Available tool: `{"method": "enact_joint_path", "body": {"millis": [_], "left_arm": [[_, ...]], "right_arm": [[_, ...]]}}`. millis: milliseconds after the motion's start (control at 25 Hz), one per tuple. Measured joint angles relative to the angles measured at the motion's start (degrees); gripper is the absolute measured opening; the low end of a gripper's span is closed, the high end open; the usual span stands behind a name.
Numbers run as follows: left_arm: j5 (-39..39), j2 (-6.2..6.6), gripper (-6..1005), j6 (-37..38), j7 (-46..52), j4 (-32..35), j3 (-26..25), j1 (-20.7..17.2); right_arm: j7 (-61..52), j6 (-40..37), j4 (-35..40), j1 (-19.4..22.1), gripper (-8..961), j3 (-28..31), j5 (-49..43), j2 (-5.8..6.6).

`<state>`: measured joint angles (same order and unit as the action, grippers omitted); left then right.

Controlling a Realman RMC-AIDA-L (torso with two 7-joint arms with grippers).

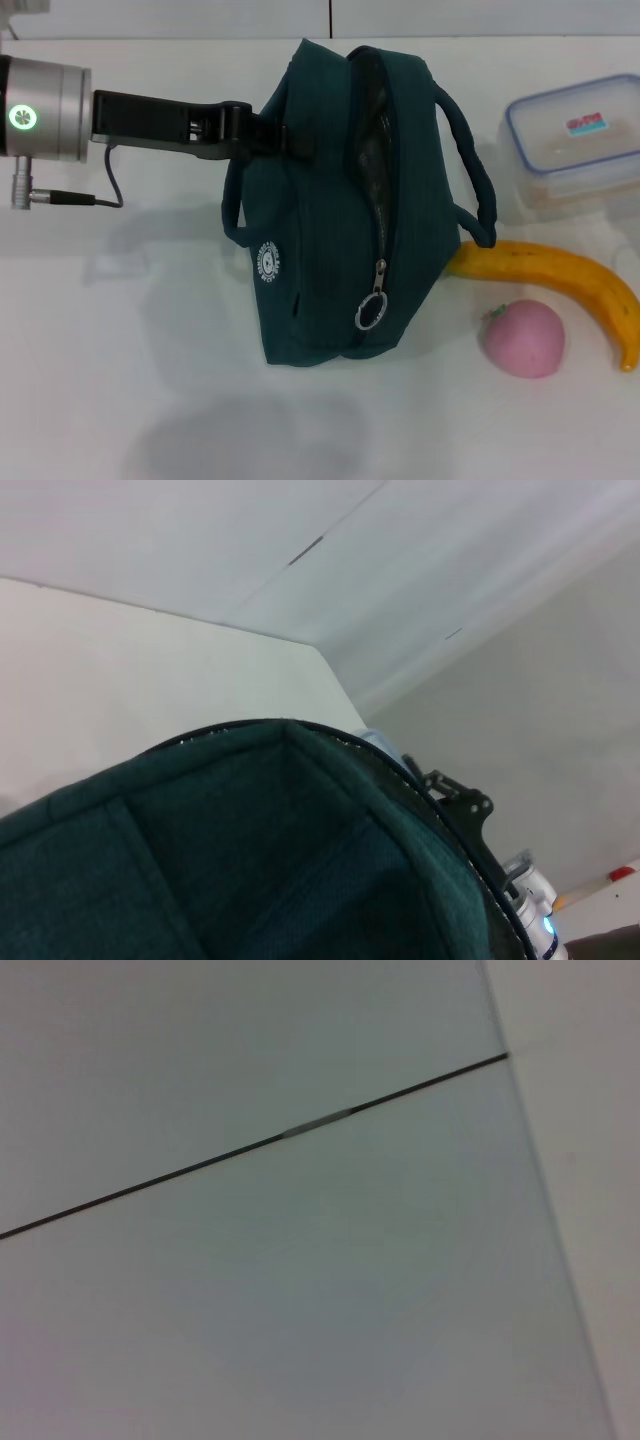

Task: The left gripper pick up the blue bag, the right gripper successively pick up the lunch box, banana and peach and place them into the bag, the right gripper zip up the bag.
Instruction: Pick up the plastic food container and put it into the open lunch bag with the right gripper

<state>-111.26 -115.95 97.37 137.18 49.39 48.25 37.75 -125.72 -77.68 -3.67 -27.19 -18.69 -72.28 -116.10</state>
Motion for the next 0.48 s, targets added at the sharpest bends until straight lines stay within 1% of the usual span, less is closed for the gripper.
{"method": "enact_joint_path", "body": {"millis": [120, 240, 480], "left_arm": [[0.0, -0.1, 42, -0.09, -0.18, 0.0, 0.0, 0.19], [0.0, -0.11, 42, -0.28, -0.29, 0.0, 0.0, 0.35], [0.11, -0.05, 43, -0.34, 0.12, 0.33, 0.01, 0.66]], "right_arm": [[-0.02, -1.68, -0.48, -0.32, 96, 0.86, 0.41, 0.0], [-0.03, -3.98, -0.66, -0.8, 96, 2.94, 0.56, 0.0], [-0.05, -11.79, -0.5, -3.19, 96, 5.15, 1.47, 0.04]]}}
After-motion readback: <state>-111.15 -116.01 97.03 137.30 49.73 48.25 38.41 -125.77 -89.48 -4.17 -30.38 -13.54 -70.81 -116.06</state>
